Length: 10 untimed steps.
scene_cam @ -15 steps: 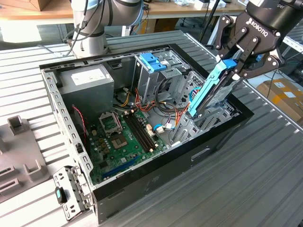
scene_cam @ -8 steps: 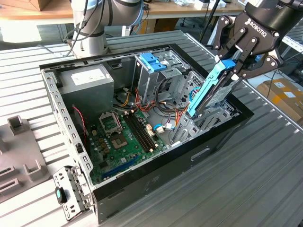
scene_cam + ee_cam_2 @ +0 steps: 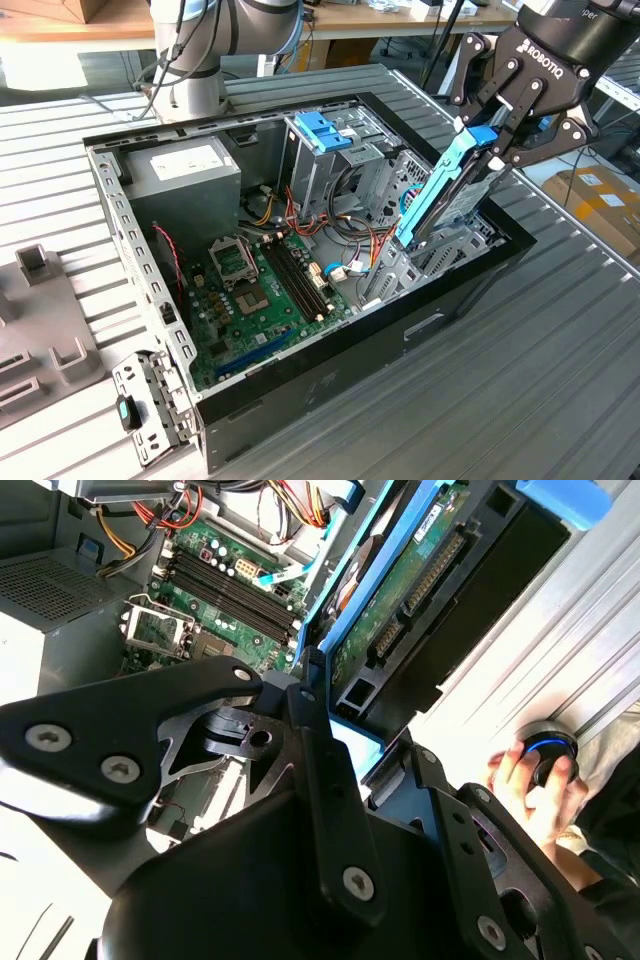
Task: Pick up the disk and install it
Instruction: 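Insert the disk into the insertion slot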
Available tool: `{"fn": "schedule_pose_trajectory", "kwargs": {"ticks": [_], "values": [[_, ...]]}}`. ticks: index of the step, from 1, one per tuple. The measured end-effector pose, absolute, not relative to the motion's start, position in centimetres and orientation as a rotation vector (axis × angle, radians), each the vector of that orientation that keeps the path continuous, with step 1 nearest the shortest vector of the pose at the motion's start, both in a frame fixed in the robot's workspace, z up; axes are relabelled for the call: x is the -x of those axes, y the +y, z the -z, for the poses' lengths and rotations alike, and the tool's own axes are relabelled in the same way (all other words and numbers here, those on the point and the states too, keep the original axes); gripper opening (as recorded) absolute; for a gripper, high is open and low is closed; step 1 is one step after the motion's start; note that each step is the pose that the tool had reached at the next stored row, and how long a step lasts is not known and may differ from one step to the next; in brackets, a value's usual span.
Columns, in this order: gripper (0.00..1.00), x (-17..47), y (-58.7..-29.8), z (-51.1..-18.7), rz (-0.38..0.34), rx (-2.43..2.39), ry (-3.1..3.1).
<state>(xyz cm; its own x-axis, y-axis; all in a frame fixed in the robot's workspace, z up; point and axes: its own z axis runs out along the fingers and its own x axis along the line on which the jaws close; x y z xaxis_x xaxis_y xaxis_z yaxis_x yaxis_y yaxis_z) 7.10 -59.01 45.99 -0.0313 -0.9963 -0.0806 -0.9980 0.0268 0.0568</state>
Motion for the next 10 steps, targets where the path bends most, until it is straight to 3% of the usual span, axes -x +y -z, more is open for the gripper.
{"fn": "schedule_pose_trajectory", "kwargs": {"ticks": [10], "values": [[0.37, -7.10, -59.01, -45.92, -0.168, 2.180, 2.246]]}}
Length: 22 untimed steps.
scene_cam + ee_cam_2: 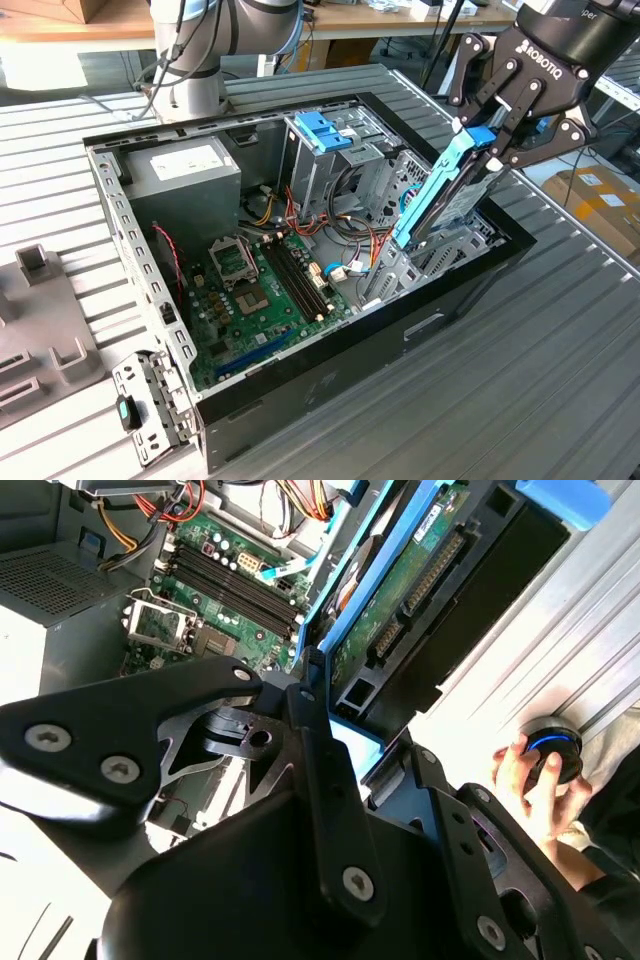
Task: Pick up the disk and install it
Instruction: 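Insert the disk into the insertion slot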
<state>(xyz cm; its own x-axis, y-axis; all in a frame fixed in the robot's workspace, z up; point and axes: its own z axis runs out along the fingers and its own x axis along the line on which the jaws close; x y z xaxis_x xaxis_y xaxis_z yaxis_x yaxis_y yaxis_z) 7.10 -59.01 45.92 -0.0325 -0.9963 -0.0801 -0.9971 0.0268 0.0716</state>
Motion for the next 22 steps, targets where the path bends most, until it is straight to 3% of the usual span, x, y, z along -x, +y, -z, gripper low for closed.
{"fn": "schedule_pose_trajectory", "kwargs": {"ticks": [22], "values": [[0.37, -8.08, -59.01, -45.91, -0.168, 2.180, 2.246]]}}
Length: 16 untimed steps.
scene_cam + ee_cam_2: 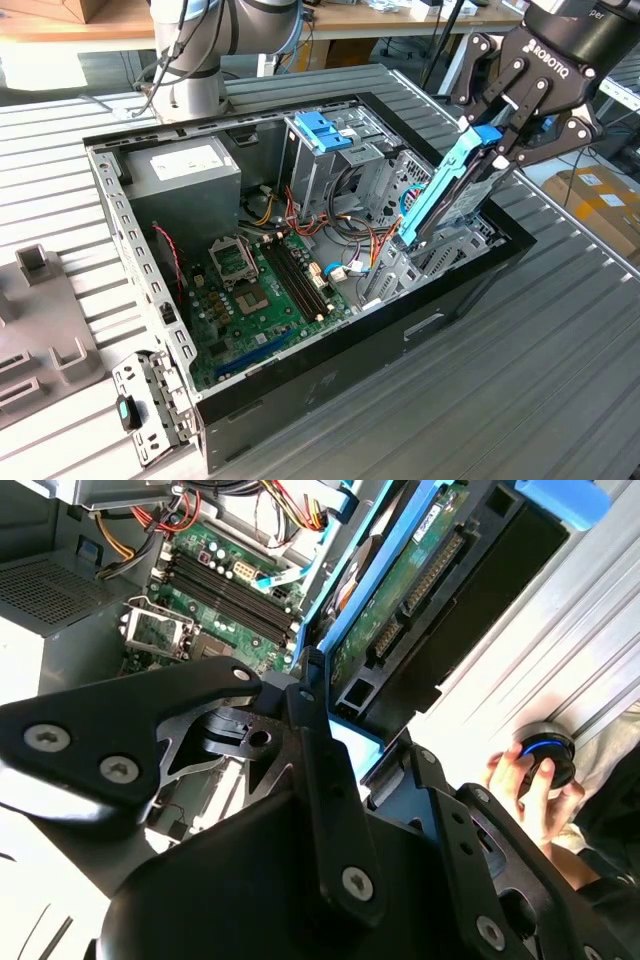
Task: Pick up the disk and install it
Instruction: 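Insert the disk into the insertion slot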
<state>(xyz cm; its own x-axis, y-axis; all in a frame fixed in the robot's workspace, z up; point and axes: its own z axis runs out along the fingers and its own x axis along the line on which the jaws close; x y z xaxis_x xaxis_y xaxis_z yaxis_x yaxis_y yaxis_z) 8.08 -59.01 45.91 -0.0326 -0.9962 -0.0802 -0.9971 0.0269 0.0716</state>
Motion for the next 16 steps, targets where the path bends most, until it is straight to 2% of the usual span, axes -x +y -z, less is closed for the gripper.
{"fn": "schedule_pose_trajectory", "kwargs": {"ticks": [16], "values": [[0.37, -8.37, -58.98, -45.62, -0.169, 2.201, 2.226]]}}
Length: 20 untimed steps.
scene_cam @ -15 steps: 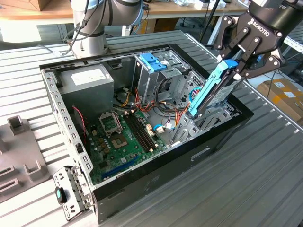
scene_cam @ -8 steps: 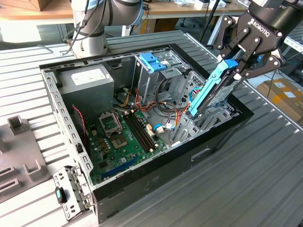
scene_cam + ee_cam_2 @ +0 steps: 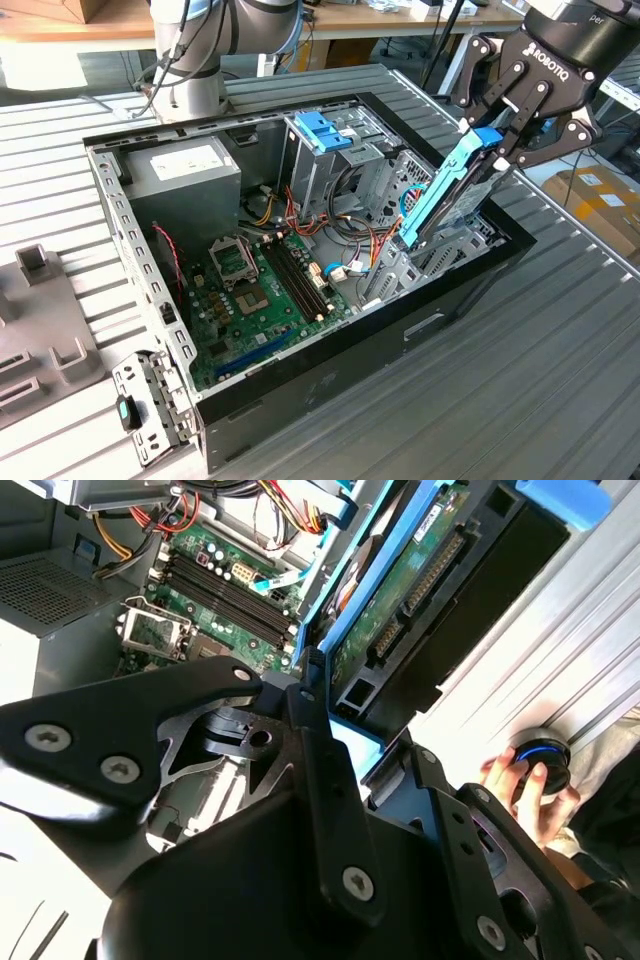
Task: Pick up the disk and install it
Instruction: 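Insert the disk into the insertion slot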
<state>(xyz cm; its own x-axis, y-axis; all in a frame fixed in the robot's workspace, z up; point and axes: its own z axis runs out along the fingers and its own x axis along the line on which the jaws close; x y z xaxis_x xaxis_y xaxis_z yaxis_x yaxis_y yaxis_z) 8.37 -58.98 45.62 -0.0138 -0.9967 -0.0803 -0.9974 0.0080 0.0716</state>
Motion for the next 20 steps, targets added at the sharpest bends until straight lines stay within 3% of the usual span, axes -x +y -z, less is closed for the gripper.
{"fn": "schedule_pose_trajectory", "kwargs": {"ticks": [20], "values": [[0.37, -8.39, -58.86, -45.55, -0.169, 2.267, 2.163]]}}
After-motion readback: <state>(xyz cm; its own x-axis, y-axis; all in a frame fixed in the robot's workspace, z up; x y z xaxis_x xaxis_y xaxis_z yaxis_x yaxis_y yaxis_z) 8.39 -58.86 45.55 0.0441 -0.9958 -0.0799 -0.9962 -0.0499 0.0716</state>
